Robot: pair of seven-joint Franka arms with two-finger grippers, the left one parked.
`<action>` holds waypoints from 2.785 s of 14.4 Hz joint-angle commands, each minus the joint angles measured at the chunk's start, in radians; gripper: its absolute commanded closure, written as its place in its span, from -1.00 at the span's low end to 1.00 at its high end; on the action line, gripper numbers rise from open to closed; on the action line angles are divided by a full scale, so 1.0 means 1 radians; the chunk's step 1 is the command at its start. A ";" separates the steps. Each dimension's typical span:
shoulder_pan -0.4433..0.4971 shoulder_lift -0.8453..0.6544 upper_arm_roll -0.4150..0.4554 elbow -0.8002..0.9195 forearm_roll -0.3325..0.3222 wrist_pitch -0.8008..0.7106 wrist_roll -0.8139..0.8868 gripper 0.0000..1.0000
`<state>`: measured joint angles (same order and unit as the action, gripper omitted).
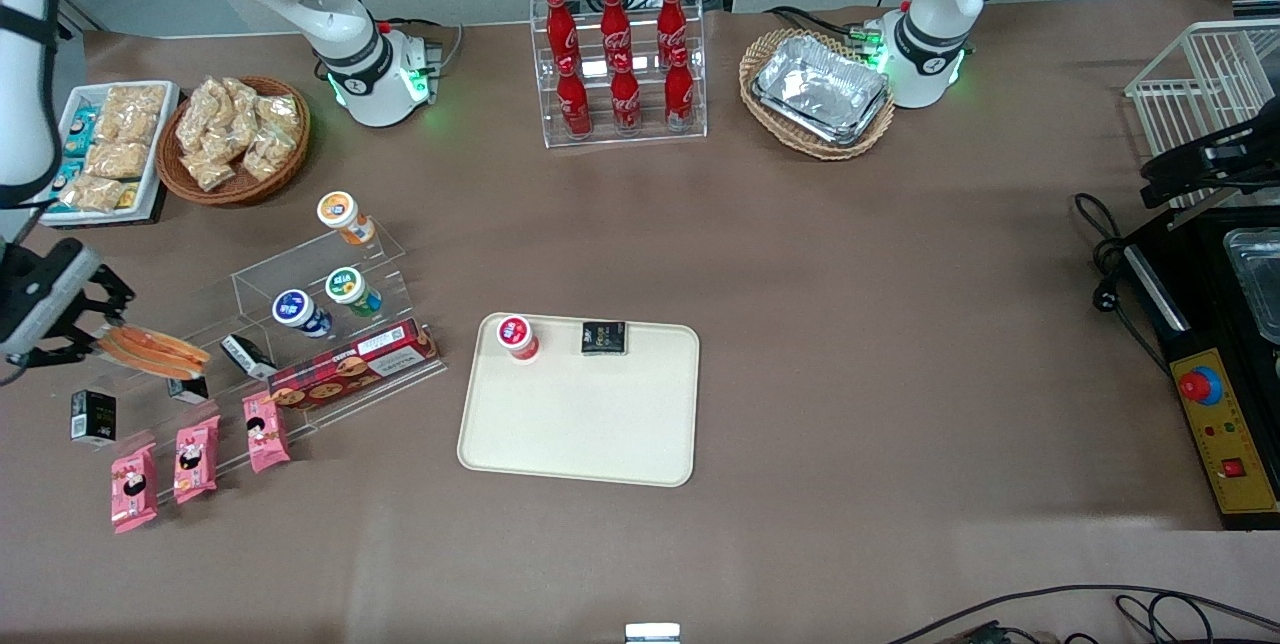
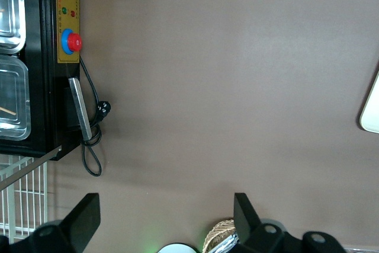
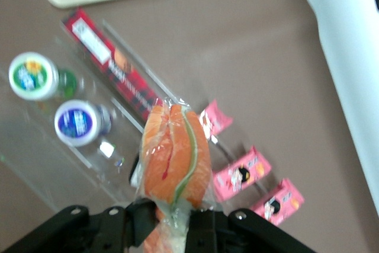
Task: Place sandwich on tray
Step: 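Lift the sandwich with the right gripper and carry it toward the cream tray, then lower the sandwich onto the cream tray and open the right gripper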
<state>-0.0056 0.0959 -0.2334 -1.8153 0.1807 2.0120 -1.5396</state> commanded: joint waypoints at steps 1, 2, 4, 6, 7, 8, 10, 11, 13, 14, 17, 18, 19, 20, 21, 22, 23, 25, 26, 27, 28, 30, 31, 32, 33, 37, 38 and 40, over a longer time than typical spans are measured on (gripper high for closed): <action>0.123 0.045 -0.004 0.089 0.014 -0.036 0.210 0.57; 0.160 0.056 -0.004 0.102 0.006 -0.038 0.283 0.56; 0.241 0.083 -0.006 0.134 -0.003 -0.036 0.383 0.55; 0.301 0.117 -0.006 0.151 -0.015 -0.033 0.423 0.55; 0.327 0.142 -0.004 0.172 -0.014 -0.029 0.440 0.55; 0.360 0.172 -0.006 0.203 -0.014 -0.026 0.458 0.55; 0.430 0.234 -0.006 0.254 -0.020 -0.019 0.477 0.55; 0.455 0.261 -0.006 0.272 -0.023 -0.009 0.480 0.55; 0.505 0.315 -0.006 0.312 -0.023 0.014 0.481 0.54; 0.521 0.336 -0.006 0.320 -0.021 0.031 0.481 0.54; 0.591 0.396 -0.006 0.323 -0.020 0.115 0.487 0.54; 0.607 0.415 -0.006 0.329 -0.020 0.140 0.504 0.54; 0.621 0.441 -0.006 0.333 -0.018 0.161 0.516 0.54; 0.633 0.473 -0.006 0.352 -0.018 0.186 0.516 0.54; 0.645 0.507 -0.006 0.370 -0.018 0.210 0.516 0.54; 0.659 0.537 -0.006 0.385 -0.018 0.233 0.518 0.54; 0.668 0.560 -0.006 0.389 -0.018 0.264 0.518 0.54; 0.676 0.600 -0.004 0.389 -0.017 0.329 0.518 0.54; 0.676 0.616 0.000 0.389 -0.017 0.355 0.516 0.54; 0.676 0.625 0.006 0.389 -0.017 0.372 0.512 0.54; 0.676 0.636 0.008 0.389 -0.017 0.379 0.506 0.54; 0.677 0.671 0.011 0.402 -0.017 0.399 0.507 0.54; 0.687 0.686 0.011 0.410 -0.017 0.419 0.507 0.54; 0.693 0.696 0.011 0.410 -0.017 0.431 0.510 0.54; 0.696 0.709 0.011 0.412 -0.017 0.441 0.516 0.54; 0.694 0.765 0.029 0.439 -0.015 0.516 0.520 0.54; 0.694 0.772 0.029 0.439 -0.015 0.530 0.520 0.54; 0.694 0.780 0.031 0.439 -0.014 0.544 0.523 0.03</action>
<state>0.6888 0.8359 -0.2022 -1.4224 0.1729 2.5288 -1.0402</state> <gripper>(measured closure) 0.767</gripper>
